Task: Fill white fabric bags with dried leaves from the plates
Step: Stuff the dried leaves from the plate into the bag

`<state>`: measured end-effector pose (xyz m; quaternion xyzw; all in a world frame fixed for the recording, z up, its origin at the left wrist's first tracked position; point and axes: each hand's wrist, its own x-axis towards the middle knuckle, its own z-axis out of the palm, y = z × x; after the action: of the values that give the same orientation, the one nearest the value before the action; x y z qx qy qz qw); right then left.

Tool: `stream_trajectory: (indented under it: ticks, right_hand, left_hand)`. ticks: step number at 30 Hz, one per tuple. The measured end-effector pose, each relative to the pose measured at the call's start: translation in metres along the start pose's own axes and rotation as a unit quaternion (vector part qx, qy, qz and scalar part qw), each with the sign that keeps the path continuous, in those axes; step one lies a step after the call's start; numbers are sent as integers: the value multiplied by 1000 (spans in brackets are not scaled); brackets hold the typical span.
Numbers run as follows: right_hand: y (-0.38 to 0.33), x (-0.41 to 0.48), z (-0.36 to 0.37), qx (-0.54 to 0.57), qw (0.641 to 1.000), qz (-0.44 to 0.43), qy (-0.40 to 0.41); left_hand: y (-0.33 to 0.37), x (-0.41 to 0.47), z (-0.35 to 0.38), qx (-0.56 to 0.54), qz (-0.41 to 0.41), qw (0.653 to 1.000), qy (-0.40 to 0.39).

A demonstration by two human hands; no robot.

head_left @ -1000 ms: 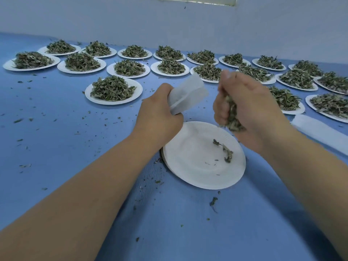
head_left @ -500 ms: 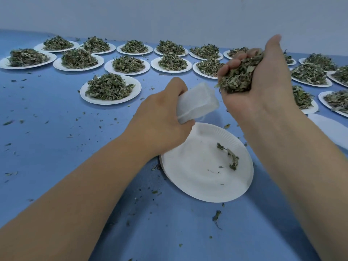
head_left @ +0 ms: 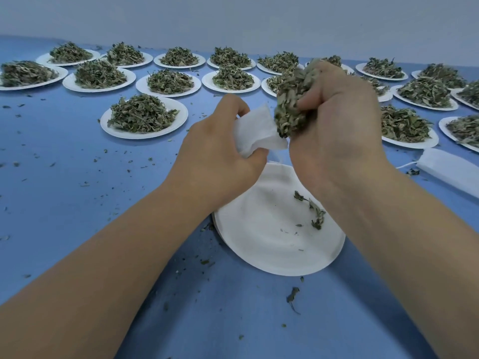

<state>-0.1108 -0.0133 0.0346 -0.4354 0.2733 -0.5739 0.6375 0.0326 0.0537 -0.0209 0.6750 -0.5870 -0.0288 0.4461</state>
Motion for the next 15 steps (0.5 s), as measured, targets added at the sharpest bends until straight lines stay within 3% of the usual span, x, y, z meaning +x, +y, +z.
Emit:
stream_trajectory:
  ticks: [3,5,8,15]
  right_hand:
    - [10,-22,12,-82,994,-17,-66]
    - [18,-24,5,-116,990,-13,-79]
    - [14,-27,-2,-146,982,-73,-92]
    - [22,-38,-14,-190,972,-129,-52]
  left_hand:
    - [1,1,0,-12,-3,1000,4]
    - [2,0,-1,-7,0,1000,0]
    - [4,-2,-2,9,9,1000,-7]
    - [19,-7,7,134,108,985,-14]
